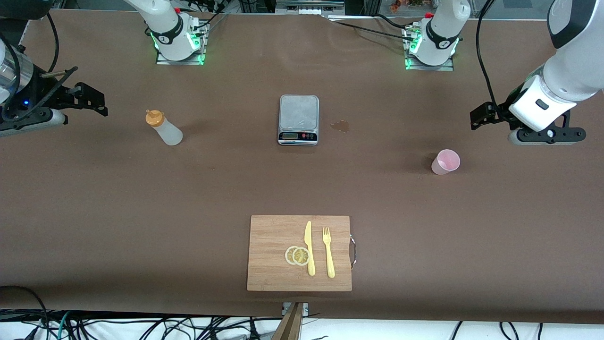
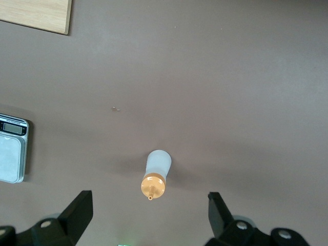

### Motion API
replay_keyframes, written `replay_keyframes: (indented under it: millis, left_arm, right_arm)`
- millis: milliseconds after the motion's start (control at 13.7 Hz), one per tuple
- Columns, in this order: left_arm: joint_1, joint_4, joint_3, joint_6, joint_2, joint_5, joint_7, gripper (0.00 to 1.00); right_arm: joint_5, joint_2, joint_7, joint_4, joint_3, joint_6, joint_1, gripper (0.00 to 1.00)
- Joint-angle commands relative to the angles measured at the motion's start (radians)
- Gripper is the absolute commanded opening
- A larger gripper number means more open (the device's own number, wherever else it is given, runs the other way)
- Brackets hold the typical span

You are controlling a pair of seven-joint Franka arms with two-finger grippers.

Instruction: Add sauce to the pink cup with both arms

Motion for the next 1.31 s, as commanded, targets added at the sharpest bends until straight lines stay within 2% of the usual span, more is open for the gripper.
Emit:
replay_keyframes:
  millis: [0, 292, 584, 730, 1022, 1168, 1241]
  left_arm:
    - [-0.002, 0.031, 0.003, -0.025, 0.018, -0.007, 0.022, 1.00]
    - [0.001, 0.018, 0.007, -0.054, 0.044, -0.007, 0.023, 1.00]
    - [0.065, 0.012, 0.012, -0.055, 0.136, 0.011, 0.106, 1.00]
    - [0.078, -0.057, 0.012, 0.061, 0.149, 0.039, 0.172, 1.00]
    - [0.130, -0.318, 0.010, 0.379, 0.153, 0.068, 0.318, 1.00]
    - [0.129, -0.427, 0.010, 0.520, 0.167, 0.070, 0.310, 1.00]
    - [0.130, -0.448, 0.009, 0.554, 0.187, 0.070, 0.310, 1.00]
  right_arm:
    - [-0.007, -0.009, 0.008, -0.006, 0.002, -0.011, -0.003, 1.00]
    - [-0.007, -0.010, 0.007, -0.006, 0.002, -0.011, -0.003, 1.00]
    - [-0.002, -0.010, 0.007, -0.006, 0.002, -0.017, -0.006, 1.00]
    - [-0.001, -0.010, 0.007, -0.007, 0.005, -0.017, -0.006, 1.00]
    - [0.001, -0.006, 0.008, -0.007, 0.011, -0.011, -0.006, 1.00]
    - [0.002, -0.009, 0.008, -0.009, 0.011, -0.011, -0.006, 1.00]
    - [0.002, -0.010, 0.008, -0.009, 0.011, -0.013, -0.007, 1.00]
